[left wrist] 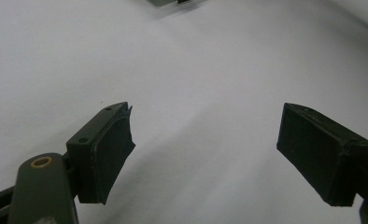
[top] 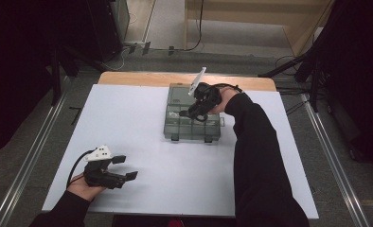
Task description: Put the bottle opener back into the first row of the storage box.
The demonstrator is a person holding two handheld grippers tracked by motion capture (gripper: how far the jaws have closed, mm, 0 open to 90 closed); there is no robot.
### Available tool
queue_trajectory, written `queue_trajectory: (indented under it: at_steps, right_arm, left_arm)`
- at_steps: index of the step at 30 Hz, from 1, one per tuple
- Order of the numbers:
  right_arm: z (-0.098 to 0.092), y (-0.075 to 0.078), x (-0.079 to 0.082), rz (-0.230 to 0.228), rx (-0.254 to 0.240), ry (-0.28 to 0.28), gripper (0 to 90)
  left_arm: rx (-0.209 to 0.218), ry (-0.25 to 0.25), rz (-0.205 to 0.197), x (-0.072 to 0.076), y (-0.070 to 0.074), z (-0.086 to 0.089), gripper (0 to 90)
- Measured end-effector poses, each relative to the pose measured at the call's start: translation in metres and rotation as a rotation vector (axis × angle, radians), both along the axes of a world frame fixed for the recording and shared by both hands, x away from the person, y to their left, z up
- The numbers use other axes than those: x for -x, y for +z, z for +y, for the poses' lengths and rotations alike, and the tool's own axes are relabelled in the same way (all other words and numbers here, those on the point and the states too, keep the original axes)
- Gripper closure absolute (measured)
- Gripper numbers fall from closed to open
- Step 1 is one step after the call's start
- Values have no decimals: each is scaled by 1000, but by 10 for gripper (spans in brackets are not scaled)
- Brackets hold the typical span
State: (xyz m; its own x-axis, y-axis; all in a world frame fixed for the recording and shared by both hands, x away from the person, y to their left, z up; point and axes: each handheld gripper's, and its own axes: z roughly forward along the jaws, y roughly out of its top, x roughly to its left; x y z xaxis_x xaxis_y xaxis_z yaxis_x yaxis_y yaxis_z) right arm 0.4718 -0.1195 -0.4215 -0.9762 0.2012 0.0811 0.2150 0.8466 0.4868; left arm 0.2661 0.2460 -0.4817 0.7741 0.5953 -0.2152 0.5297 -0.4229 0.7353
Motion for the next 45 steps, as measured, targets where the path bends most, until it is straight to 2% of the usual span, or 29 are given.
queue_trajectory:
  at_steps: [2, 4, 7, 11, 12, 20, 23, 25, 28, 31, 32, 33, 34, 36, 39, 42, 43, 45]
  right_arm:
    - [0, -3, -3, -13, 2, -3, 658]
    - [0, -6, -6, -1, 19, -25, 658]
    - [1, -12, -11, -32, 53, -33, 658]
    - [2, -13, -13, -43, 67, -56, 657]
    - [2, -14, -15, -34, 64, -69, 657]
    - [5, -19, -19, -66, 81, -85, 655]
    - [5, -22, -21, -53, 86, -108, 640]
    - [4, -22, -22, -47, 69, -134, 574]
    - [2, -22, -22, -24, 50, -155, 543]
    - [-1, -22, -22, -6, 35, -185, 460]
    - [-3, -22, -20, 6, 14, -203, 429]
    - [-3, -22, -20, 6, 14, -203, 429]
    - [-5, -23, -19, 9, -1, -233, 396]
    - [-6, -23, -18, 14, -4, -247, 380]
    - [-11, -24, -12, 28, -46, -309, 279]
    - [-11, -24, -9, 37, -57, -332, 263]
    - [-11, -23, -5, 18, -54, -347, 249]
    - [-10, -22, -1, 26, -63, -356, 238]
  left_arm:
    - [3, -1, 0, 0, 0, 0, 176]
    - [3, -3, 1, 0, 0, -1, 175]
    - [4, -4, -1, 0, -1, -1, 175]
    - [5, -4, -2, 0, -1, -2, 176]
    - [6, -5, -1, 0, -1, -2, 175]
    - [5, -7, 2, 0, -1, -1, 176]
    - [5, -6, 2, 0, -1, -2, 176]
    - [5, -6, 2, 0, -1, -1, 176]
    - [5, -6, 4, 0, -1, -1, 175]
    - [7, -4, 5, 0, 0, -1, 176]
    - [5, -3, 3, 0, 0, -1, 176]
    - [5, -3, 3, 0, 0, -1, 176]
    - [3, -2, 5, -1, -1, -1, 176]
    - [4, -2, 4, -1, -1, -1, 176]
    - [3, 1, 4, 0, -1, 0, 175]
    - [1, 3, 4, 0, -1, 0, 175]
    - [1, 2, 8, 0, -1, 0, 176]
    - [-1, 5, 3, 1, -1, 1, 176]
